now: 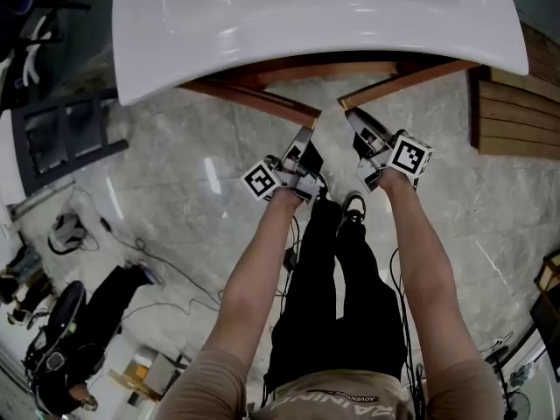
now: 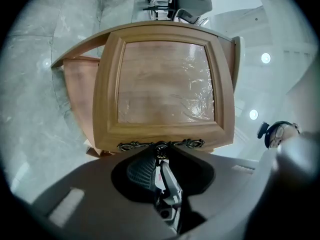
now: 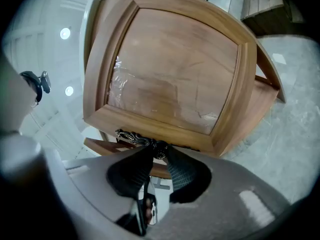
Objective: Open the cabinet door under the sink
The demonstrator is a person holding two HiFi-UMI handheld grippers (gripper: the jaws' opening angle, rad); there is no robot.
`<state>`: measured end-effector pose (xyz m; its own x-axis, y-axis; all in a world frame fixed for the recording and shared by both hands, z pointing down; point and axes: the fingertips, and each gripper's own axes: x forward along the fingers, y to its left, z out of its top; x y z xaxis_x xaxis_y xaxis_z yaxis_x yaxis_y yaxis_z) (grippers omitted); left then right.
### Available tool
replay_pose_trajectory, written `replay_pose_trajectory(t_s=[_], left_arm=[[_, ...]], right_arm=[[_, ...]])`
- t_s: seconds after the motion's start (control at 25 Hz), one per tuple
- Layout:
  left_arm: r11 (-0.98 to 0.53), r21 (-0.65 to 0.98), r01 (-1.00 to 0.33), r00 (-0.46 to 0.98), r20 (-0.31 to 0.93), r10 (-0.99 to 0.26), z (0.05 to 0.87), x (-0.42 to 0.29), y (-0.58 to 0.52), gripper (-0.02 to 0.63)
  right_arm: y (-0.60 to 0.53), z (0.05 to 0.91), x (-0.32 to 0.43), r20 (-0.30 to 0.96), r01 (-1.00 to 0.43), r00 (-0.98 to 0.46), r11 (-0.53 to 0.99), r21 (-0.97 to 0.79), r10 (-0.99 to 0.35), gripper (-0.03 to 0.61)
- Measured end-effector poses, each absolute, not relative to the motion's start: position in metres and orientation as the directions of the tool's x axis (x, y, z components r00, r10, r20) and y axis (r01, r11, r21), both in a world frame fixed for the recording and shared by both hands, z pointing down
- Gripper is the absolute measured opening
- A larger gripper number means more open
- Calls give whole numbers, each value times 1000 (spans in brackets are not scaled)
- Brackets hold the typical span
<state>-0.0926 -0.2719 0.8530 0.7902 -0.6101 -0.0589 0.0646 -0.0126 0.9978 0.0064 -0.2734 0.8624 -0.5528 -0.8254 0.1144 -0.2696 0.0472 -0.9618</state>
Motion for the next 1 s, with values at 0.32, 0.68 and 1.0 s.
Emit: replay_pose_trajectory(t_s=[0.32,0.68,1.0], left_arm=[[-39,999,27,803,-45,-594,857,-130,-241,100],[-21,1000,-11,821,-3,-571,863,-186,-214,100],[-27,999,-43,799,18,-601,866,-271,-203,94]], right_arm=[[-253,862,9,104,-265,-590,70,-962,-801,89],[-236,863,18,125,-287,-598,66,-956,-792,89],[-222,857,31,115,-311,-618,108,-944,-778,89]])
